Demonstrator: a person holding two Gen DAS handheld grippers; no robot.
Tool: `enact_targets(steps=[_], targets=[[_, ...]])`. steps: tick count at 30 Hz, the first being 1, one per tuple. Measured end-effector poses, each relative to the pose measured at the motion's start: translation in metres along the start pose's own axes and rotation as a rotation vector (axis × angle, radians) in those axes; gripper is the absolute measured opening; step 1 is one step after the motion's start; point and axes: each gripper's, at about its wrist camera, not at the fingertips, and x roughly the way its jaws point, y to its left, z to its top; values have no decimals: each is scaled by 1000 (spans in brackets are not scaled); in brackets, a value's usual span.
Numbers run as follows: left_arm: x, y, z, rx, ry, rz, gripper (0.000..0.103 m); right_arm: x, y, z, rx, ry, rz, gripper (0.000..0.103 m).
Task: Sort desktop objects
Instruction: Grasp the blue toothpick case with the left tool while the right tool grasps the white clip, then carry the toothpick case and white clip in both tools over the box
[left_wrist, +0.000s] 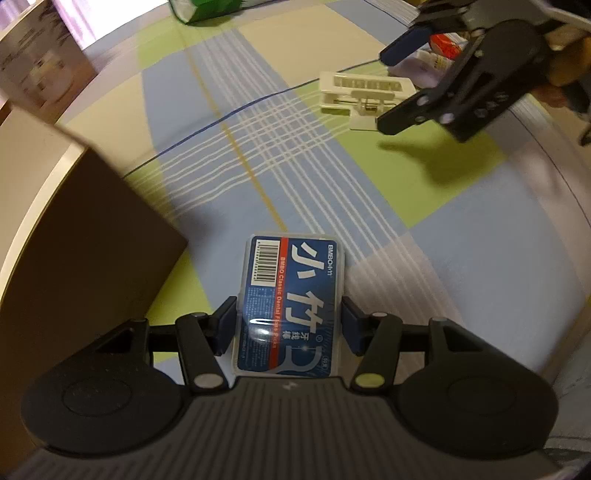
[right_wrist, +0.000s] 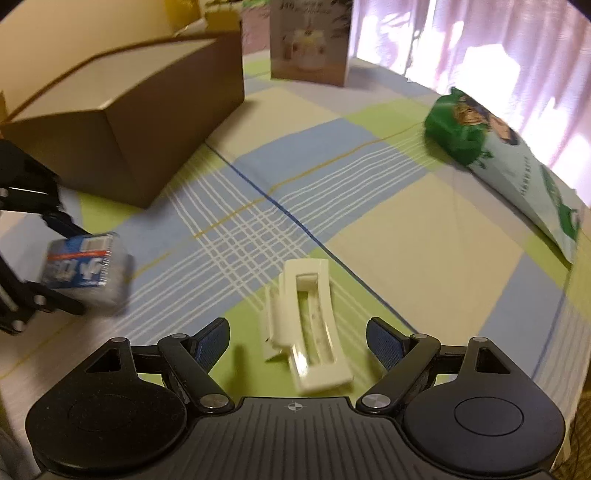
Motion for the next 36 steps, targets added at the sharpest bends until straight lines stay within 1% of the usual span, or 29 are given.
enact_targets(steps=[5, 6, 7, 11, 13, 16, 19, 22, 26, 31, 36], targets=[[-4, 7, -11, -55, 7, 18, 53, 17, -6, 9, -6, 22, 34, 87], [-4, 9, -13, -63, 10, 22, 53, 19, -5, 9, -11, 26, 32, 75], [-5, 10, -15, -72, 13, 25, 53, 20, -6, 10, -11, 37, 32, 55], [-3, 13, -17, -102, 11, 13, 54, 21, -5, 9, 6, 49, 22, 53], [-2, 15, -17, -121, 6, 4, 55, 18, -3, 8, 17, 56, 18, 48], [-1, 19, -18, -150, 0, -10, 55, 13, 2, 4, 37, 67, 17, 46], [-2, 19, -19, -156, -6, -13, 53, 5, 9, -3, 81, 65, 3, 44], [-4, 17, -22, -162, -12, -13, 53, -6, 16, -12, 155, 56, 4, 44], [-7, 16, -31, -169, -19, -17, 53, -25, 25, -31, 294, 29, 22, 44], [-26, 15, -42, -183, -45, -20, 52, -48, 43, -50, 411, 19, 24, 44], [-60, 18, -51, -197, -109, -13, 52, -74, 62, -52, 454, -14, 23, 44]])
